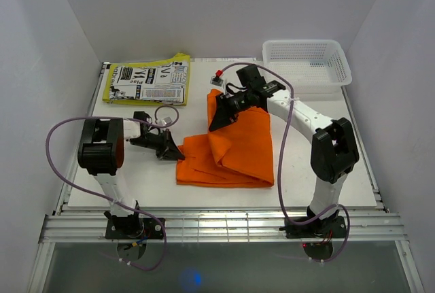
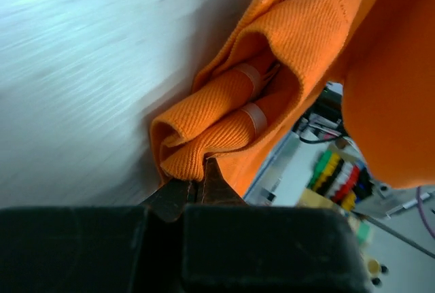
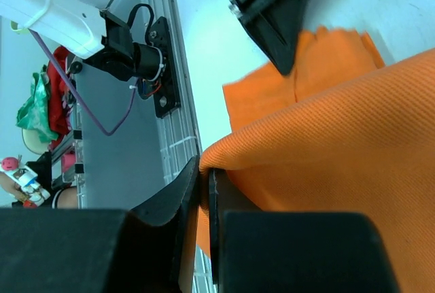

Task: Fold and stack the trousers
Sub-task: Fold the trousers

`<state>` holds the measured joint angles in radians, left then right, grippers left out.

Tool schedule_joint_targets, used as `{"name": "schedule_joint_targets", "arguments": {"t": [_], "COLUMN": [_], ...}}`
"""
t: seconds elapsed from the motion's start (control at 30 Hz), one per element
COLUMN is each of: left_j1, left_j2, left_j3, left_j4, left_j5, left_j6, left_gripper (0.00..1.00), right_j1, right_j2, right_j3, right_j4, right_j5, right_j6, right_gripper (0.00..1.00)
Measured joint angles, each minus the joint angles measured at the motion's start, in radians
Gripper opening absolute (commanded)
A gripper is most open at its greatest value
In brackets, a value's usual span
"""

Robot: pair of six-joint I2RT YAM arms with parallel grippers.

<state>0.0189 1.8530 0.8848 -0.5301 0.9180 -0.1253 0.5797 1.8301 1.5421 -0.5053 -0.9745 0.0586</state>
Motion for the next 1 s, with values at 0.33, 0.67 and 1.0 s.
{"name": "schedule_joint_targets", "arguments": {"t": [0.33, 0.67, 1.0], "left_j1": [-0.075, -0.074, -0.073], "left_j2": [0.117, 0.085, 0.067], "left_j3": [0.032, -0.032, -0.065], "left_j4": [0.125, 0.259, 0.314], "left_j5": [0.121, 0.122, 0.117], "left_j6": [-0.198, -0.29, -0.329], "left_gripper": [0.0, 0.0, 0.1], "right_j1": [0.113, 0.113, 0.143], "right_j2": [0.053, 0.157, 0.265], "right_j3": [-0.014, -0.1, -0.076], "right_j4": [0.076, 0.212, 0.314], "right_j5": [0.037, 0.087, 0.074], "right_j6": [0.118, 0.298, 0.434], "right_gripper": [0.08, 0.08, 0.11]}}
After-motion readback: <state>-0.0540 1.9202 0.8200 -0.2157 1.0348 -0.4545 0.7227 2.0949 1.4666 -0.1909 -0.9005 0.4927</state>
